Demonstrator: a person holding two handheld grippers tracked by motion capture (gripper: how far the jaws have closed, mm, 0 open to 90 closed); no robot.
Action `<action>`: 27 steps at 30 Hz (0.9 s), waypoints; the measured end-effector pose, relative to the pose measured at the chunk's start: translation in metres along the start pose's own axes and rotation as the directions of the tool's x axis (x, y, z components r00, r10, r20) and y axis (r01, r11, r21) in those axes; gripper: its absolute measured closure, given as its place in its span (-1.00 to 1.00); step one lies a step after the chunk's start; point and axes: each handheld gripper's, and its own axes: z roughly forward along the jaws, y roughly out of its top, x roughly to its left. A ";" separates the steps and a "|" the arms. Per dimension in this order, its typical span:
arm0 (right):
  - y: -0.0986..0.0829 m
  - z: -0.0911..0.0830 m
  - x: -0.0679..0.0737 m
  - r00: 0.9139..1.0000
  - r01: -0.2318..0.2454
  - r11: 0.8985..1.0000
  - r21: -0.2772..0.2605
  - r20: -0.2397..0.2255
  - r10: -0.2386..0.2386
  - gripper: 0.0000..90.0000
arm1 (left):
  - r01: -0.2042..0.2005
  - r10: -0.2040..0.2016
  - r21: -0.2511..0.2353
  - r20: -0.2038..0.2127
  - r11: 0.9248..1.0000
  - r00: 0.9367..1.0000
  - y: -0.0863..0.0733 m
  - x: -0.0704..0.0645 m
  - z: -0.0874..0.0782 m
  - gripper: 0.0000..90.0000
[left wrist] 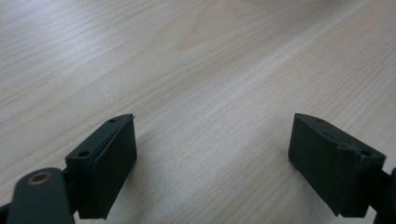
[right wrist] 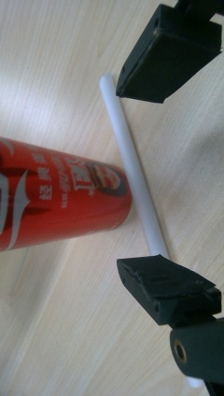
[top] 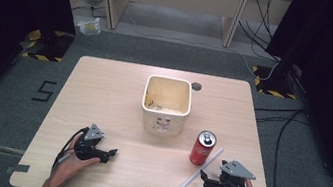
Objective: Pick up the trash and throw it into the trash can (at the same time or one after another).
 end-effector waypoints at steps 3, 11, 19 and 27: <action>0.004 0.000 0.003 1.000 0.006 1.000 -0.021 -0.009 -0.007 -0.67 | 0.000 0.000 0.000 0.000 1.000 1.000 0.000 0.000 0.000 -0.68; 0.012 0.004 0.005 1.000 0.014 0.999 -0.038 -0.015 -0.015 -0.67 | 0.001 -0.001 0.000 0.000 1.000 1.000 0.000 0.000 0.000 -0.68; 0.018 0.018 0.004 0.999 0.016 0.999 -0.032 -0.033 -0.017 -0.65 | 0.001 -0.001 0.001 0.000 1.000 1.000 0.000 0.000 0.000 -0.68; 0.021 0.032 0.003 0.999 0.020 0.999 -0.037 -0.036 -0.022 -0.60 | 0.001 -0.001 -0.001 0.000 1.000 1.000 0.000 0.000 0.000 -0.68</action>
